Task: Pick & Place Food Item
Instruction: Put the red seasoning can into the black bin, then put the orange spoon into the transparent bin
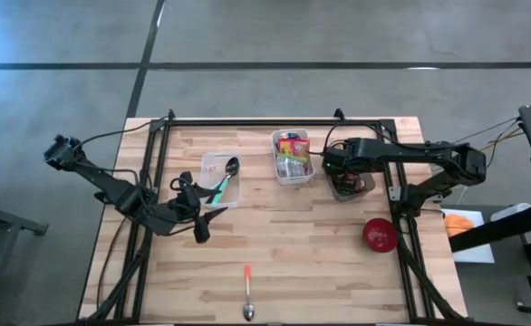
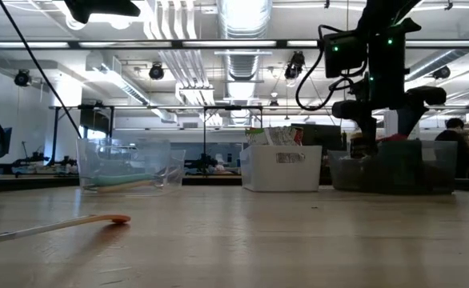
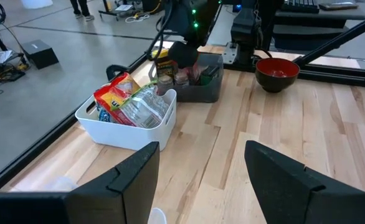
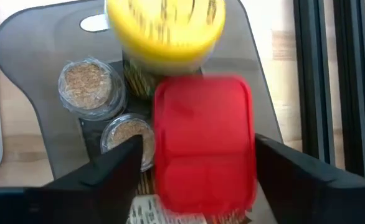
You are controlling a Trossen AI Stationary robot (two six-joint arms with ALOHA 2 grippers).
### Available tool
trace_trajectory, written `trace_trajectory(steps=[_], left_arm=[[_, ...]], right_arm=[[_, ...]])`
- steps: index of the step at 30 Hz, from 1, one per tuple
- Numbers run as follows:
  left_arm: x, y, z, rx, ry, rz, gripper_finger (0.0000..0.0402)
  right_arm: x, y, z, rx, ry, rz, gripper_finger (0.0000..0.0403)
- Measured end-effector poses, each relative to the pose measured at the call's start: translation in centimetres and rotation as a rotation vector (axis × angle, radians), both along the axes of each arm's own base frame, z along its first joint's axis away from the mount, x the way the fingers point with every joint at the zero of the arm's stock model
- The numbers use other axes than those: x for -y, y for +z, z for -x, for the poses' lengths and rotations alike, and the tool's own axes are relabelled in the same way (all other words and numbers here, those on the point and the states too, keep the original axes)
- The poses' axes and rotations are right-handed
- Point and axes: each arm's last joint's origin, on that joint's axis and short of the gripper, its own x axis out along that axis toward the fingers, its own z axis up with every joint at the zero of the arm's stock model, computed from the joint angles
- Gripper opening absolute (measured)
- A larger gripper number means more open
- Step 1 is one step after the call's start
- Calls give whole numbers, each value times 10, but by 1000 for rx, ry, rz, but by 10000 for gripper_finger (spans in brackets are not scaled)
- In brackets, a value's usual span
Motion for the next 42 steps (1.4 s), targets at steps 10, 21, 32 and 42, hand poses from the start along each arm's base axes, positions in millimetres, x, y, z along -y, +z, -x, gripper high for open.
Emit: trace_trajectory(steps=[10,21,32,42], left_arm=[[1,0,0,-10,-29,16,238],[1,-1,0,-16,-29,12,238],[0,-2,0,-23,-29,8,238],[0,-2,1,-25,-29,7,238]], right_arm=[[0,0,0,-7,32,-13,349],[-1,12,2,-72,51,-35,351],[-1,36,-9,-16,114,-53,277],[-21,50,-22,-9,433,-168,131]])
